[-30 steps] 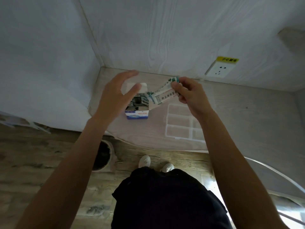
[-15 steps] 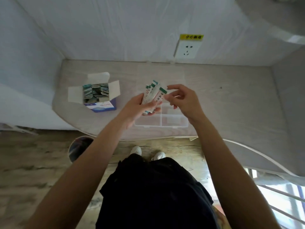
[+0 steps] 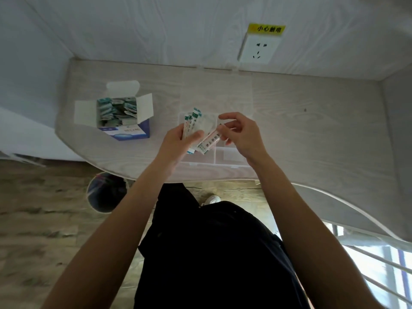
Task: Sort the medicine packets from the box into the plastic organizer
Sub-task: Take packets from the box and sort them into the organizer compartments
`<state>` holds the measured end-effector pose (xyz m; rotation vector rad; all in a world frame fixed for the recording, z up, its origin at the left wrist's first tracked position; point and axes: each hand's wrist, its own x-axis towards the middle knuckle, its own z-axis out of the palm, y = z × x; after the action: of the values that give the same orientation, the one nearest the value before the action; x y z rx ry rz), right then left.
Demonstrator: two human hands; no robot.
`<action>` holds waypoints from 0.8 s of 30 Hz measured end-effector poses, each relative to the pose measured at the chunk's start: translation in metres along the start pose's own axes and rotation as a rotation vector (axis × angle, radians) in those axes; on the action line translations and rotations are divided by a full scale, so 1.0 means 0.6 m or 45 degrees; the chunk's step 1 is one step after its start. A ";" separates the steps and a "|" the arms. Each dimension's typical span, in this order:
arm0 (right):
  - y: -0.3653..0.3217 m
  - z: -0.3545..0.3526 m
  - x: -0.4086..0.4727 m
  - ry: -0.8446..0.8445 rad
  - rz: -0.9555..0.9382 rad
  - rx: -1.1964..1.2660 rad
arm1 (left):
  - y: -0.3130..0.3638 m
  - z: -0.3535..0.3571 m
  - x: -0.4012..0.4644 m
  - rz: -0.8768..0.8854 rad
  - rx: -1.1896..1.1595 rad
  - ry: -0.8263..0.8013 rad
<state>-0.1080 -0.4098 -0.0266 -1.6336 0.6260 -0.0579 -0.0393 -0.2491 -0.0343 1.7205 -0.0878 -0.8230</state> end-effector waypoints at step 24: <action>0.003 0.094 0.069 0.307 0.026 -0.963 | -0.058 -0.099 -0.013 0.000 0.100 0.162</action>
<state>-0.0517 -0.3765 -0.0511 -2.3706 0.9174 0.0000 -0.0243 -0.1849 -0.0561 1.8425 -0.0340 -0.7167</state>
